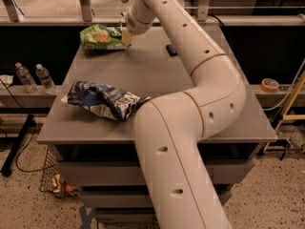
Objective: Move green rice chip bag near blue chip bag
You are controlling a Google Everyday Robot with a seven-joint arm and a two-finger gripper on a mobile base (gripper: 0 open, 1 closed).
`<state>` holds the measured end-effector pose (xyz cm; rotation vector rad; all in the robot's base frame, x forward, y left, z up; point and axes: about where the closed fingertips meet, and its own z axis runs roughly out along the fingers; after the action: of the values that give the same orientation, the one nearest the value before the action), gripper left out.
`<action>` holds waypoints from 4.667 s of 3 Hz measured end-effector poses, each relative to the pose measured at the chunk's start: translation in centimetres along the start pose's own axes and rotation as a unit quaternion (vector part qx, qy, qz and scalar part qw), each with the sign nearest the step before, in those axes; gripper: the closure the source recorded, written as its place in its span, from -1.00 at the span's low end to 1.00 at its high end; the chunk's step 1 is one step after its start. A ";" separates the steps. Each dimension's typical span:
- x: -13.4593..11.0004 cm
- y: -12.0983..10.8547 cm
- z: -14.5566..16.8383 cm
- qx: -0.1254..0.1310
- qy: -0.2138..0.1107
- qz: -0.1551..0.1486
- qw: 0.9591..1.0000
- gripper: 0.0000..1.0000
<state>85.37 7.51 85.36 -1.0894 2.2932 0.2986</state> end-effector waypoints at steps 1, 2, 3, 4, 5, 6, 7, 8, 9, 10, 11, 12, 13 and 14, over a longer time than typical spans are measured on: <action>-1.1 0.3 -0.9 0.003 -0.013 -0.006 1.000 1.00; -2.3 0.7 -3.1 0.013 -0.025 -0.014 1.000 1.00; -3.5 2.0 -6.2 0.028 -0.033 -0.002 0.999 1.00; -6.0 3.5 -11.8 0.067 -0.080 0.035 0.994 1.00; -8.6 5.4 -18.4 0.110 -0.158 0.064 0.979 1.00; -8.9 8.5 -26.6 0.150 -0.234 0.078 0.957 1.00; -5.7 12.2 -29.8 0.152 -0.257 0.114 0.948 1.00; 0.5 16.5 -22.9 0.081 -0.209 0.193 0.955 1.00; 7.9 20.6 -13.0 0.006 -0.122 0.244 0.962 1.00; 9.8 21.5 -11.2 -0.003 -0.099 0.249 0.964 0.63; 9.6 21.6 -11.5 -0.002 -0.101 0.247 0.964 0.19; 9.5 21.7 -11.7 -0.001 -0.103 0.246 0.964 -0.30; 9.4 21.8 -11.9 0.000 -0.104 0.244 0.964 -0.74; 9.3 21.9 -12.2 0.000 -0.105 0.243 0.964 -1.00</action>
Offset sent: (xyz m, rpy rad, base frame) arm -0.0393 0.0023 0.0647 0.0194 -0.1144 0.0057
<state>59.08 10.43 88.79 -0.4496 2.3327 0.5736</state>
